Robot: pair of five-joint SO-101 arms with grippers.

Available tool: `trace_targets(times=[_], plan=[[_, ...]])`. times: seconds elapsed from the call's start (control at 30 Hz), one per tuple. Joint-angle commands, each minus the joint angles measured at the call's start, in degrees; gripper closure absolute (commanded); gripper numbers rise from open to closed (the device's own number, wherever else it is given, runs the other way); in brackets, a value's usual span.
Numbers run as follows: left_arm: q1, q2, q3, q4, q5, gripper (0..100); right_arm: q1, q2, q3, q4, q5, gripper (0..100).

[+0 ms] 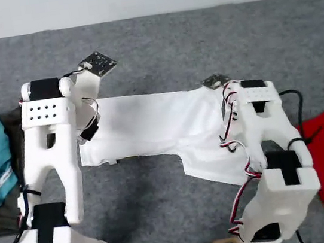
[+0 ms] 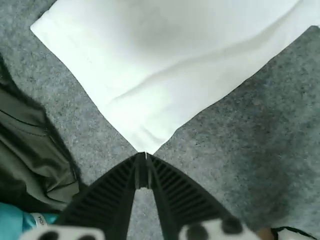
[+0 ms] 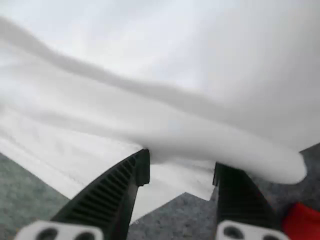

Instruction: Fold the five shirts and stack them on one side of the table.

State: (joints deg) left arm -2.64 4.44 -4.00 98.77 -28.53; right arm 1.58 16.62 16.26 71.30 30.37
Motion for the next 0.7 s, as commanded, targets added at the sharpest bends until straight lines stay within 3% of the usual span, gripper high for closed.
trace_targets(times=[0.0, 0.1, 0.27, 0.67], plan=[[-0.18, -2.46, -0.13, 0.44, 0.53, 100, -0.57, 2.95, -0.97, -0.31, -1.14, 79.4], [-0.18, -2.46, -0.13, 0.35, 0.53, 100, -0.57, 4.18, -1.67, 0.40, -1.05, 82.2], [-0.18, -2.46, -0.04, 0.35, 0.53, 100, -0.13, 4.18, -5.10, 2.15, -0.70, 99.1], [-0.18, -2.46, -0.04, 0.35, 0.53, 100, -0.75, 4.18, -26.37, 20.44, -0.70, 98.8]])
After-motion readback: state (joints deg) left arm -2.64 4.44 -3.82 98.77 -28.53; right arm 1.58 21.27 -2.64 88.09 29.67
